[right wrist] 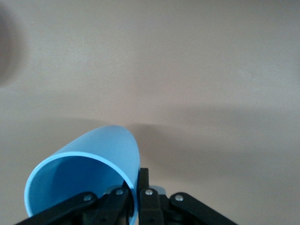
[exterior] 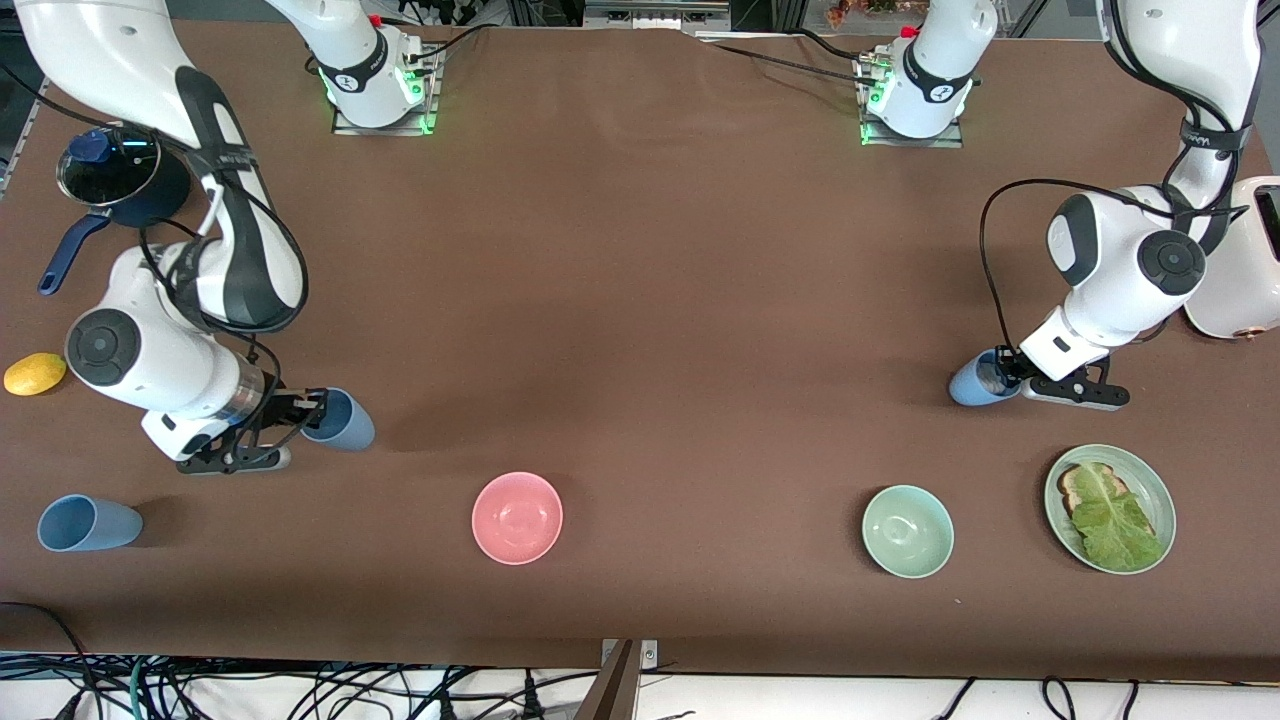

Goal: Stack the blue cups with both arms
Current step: 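Lift the blue cup with the right gripper while the left gripper lifts the tissue cup, then carry the tissue cup with the left gripper to the table middle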

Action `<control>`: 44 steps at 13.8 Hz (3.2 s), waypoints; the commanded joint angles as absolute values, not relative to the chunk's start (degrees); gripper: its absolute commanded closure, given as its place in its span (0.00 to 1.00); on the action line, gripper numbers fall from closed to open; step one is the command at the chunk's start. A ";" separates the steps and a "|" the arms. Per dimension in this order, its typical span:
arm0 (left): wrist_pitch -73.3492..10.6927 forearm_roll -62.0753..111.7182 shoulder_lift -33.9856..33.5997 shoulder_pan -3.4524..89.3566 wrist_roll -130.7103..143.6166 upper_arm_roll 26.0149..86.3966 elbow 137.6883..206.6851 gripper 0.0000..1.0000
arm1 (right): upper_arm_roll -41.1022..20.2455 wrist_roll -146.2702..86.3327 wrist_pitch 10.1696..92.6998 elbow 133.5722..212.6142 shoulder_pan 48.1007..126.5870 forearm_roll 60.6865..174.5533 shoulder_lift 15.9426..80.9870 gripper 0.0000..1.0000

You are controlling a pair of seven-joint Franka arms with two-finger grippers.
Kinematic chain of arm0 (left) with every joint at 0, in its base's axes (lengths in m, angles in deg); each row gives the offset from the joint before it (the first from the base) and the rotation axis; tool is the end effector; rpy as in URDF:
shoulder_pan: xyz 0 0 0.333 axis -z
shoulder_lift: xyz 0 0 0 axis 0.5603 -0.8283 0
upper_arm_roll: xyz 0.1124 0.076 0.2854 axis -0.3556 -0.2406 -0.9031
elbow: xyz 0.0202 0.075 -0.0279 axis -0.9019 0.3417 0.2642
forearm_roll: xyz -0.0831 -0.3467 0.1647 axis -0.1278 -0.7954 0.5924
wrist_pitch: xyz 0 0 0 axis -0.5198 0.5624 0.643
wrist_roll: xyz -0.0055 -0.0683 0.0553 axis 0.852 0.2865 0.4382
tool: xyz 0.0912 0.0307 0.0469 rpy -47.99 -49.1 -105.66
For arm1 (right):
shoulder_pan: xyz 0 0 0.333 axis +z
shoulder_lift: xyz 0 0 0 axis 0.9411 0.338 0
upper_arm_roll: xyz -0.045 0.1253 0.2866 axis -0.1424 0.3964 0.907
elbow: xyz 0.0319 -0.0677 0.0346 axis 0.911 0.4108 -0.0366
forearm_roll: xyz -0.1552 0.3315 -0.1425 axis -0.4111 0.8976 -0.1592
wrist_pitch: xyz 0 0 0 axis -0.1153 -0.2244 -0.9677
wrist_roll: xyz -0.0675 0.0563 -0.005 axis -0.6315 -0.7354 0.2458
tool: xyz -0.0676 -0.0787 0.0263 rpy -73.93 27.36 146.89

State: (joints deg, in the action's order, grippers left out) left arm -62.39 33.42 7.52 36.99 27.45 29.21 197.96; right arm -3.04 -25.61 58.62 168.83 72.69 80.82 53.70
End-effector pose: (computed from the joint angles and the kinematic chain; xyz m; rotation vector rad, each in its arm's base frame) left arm 0.5656 0.0577 0.2529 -3.0726 0.2396 -0.1197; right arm 0.6756 0.0493 0.3205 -3.1210 -0.1297 0.0207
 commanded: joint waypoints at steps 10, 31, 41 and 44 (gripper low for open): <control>-37.42 32.93 19.71 38.91 28.90 28.83 193.34 1.00 | -2.61 -25.99 40.59 169.61 72.71 80.60 38.99 1.00; -12.16 32.76 13.48 54.36 -18.70 39.72 163.53 1.00 | -2.34 -25.82 20.10 158.28 74.28 80.42 33.09 1.00; -20.50 28.81 6.63 69.13 -47.01 39.64 159.66 1.00 | -2.34 -25.82 20.89 158.01 76.22 80.51 34.49 1.00; -25.76 28.89 3.29 71.95 -53.62 39.64 159.57 1.00 | -2.34 -25.64 20.89 158.01 76.40 80.42 34.93 1.00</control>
State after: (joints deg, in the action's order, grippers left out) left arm -23.40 30.08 6.41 70.47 -50.26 40.42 161.93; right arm -2.43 -25.60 21.98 160.35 76.24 80.81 33.63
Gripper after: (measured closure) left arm 0.943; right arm 0.952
